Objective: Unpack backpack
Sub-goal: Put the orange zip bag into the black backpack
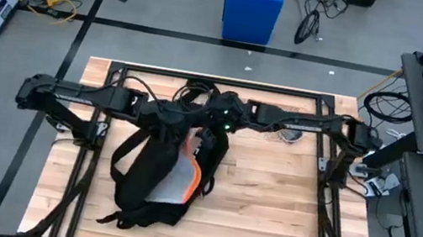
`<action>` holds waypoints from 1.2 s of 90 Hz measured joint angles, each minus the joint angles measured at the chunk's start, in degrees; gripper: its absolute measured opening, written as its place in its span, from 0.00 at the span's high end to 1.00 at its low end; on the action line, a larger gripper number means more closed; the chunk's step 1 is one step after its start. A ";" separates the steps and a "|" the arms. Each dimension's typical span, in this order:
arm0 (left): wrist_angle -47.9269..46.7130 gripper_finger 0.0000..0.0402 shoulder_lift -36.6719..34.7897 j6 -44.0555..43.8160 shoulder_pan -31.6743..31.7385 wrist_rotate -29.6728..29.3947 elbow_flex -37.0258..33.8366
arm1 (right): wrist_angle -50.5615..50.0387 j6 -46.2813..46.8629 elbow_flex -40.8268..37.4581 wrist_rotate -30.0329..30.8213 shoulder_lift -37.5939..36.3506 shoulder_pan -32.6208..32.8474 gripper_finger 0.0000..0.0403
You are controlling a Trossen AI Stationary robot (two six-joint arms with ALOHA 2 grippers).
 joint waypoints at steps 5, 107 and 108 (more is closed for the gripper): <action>-0.83 1.00 0.00 0.00 -0.02 -0.16 0.00 | -4.03 -0.80 0.00 0.11 -1.66 0.02 0.65; -1.02 1.00 -2.33 0.08 -0.24 0.28 -0.09 | -26.38 28.51 0.00 -2.02 -3.76 6.27 0.65; -1.01 1.00 -2.42 0.10 -0.24 0.29 -0.09 | -26.67 28.47 0.00 -2.07 -3.55 6.44 0.65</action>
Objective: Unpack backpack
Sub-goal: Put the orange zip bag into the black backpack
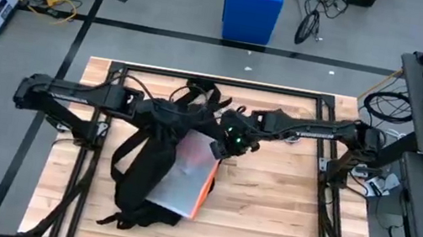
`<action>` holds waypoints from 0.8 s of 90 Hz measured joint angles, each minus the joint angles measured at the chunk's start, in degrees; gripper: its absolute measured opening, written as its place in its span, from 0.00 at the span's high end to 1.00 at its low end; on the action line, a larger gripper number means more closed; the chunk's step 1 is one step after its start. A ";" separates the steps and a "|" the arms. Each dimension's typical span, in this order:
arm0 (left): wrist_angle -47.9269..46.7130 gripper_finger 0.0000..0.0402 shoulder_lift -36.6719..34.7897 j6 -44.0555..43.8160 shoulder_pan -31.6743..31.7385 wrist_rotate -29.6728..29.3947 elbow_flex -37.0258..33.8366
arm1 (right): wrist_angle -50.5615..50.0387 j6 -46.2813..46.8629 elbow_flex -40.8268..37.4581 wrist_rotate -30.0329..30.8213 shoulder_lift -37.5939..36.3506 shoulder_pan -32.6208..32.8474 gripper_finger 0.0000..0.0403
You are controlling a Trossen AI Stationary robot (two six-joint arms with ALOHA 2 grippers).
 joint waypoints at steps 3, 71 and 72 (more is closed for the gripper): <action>-0.01 1.00 -0.29 0.01 0.00 0.00 0.00 | -0.60 -0.05 0.00 -0.16 0.66 0.58 0.65; 4.70 1.00 -0.62 2.97 -3.17 2.39 -0.03 | 45.59 2.91 -0.23 -0.05 14.74 0.09 0.98; 4.77 1.00 -0.62 3.09 -3.25 2.20 -0.03 | 45.65 3.01 -0.24 -0.10 14.74 0.04 0.98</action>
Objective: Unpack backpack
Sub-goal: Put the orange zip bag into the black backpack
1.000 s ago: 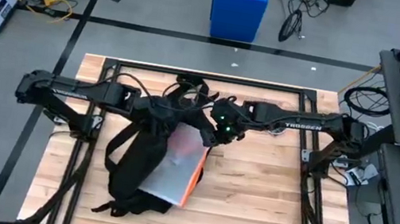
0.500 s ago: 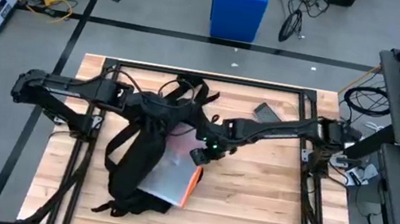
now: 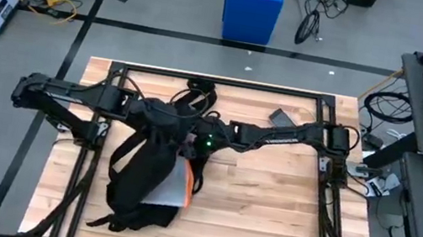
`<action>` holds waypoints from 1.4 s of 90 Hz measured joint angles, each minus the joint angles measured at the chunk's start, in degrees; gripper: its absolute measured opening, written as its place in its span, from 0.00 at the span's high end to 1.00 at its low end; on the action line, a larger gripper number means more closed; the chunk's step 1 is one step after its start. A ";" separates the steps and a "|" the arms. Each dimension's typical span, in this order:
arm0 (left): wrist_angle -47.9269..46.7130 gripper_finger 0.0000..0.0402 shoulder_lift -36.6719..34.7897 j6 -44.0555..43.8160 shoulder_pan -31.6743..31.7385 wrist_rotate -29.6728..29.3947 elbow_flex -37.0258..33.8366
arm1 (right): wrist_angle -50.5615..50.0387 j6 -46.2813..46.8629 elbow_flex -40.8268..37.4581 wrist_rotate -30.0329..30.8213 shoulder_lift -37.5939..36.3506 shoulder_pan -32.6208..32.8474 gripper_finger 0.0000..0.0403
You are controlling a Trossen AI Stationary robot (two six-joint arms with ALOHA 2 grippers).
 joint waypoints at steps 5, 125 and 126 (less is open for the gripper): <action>0.70 1.00 0.00 0.90 -0.34 -0.46 0.00 | 0.15 0.68 0.00 0.02 0.00 -0.06 0.98; -11.11 0.48 -8.90 -13.61 -0.29 -0.88 0.00 | 7.33 -1.25 0.37 -5.36 0.59 -1.29 1.00; -10.93 0.48 -9.10 -13.72 -0.29 -0.81 0.00 | 7.33 -1.23 0.37 -5.36 0.59 -1.30 1.00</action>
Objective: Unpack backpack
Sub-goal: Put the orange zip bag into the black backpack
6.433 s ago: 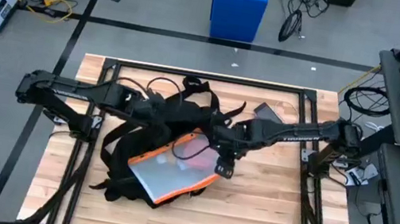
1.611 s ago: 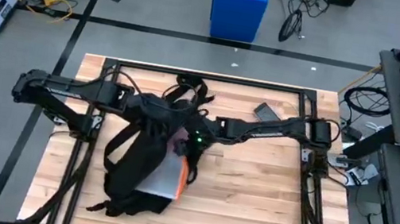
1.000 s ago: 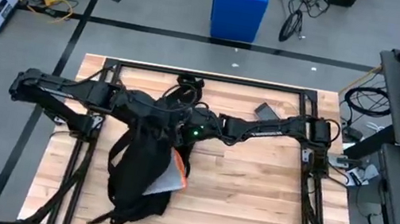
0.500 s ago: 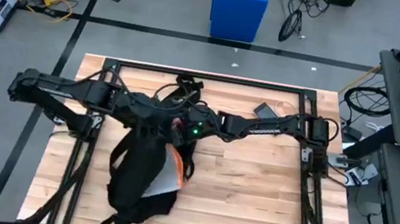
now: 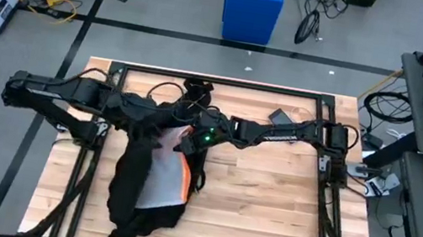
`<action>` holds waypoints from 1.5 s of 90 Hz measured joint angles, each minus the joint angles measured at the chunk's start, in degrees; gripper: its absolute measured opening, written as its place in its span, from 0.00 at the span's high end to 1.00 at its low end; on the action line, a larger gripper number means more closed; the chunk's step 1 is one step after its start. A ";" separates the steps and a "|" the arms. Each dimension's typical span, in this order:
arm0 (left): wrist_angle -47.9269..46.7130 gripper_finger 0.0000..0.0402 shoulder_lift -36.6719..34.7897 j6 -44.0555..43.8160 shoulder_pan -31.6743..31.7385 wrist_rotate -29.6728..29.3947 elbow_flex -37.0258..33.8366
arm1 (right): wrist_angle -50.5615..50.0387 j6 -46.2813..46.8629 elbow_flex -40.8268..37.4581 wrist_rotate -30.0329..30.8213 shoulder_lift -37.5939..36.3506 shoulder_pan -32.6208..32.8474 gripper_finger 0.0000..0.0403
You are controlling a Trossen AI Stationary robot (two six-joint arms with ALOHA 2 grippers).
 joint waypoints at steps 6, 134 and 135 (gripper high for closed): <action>1.63 0.46 -1.33 -1.39 0.02 1.99 0.00 | 0.01 0.48 0.00 -0.01 0.00 -0.21 1.00; 7.94 0.60 16.66 3.19 -15.62 0.03 0.02 | 1.01 2.71 -0.13 -10.54 -0.48 -4.57 0.83; 7.97 0.60 16.66 2.74 -15.72 0.01 0.02 | 1.05 2.93 -0.13 -10.54 -0.51 -4.57 0.82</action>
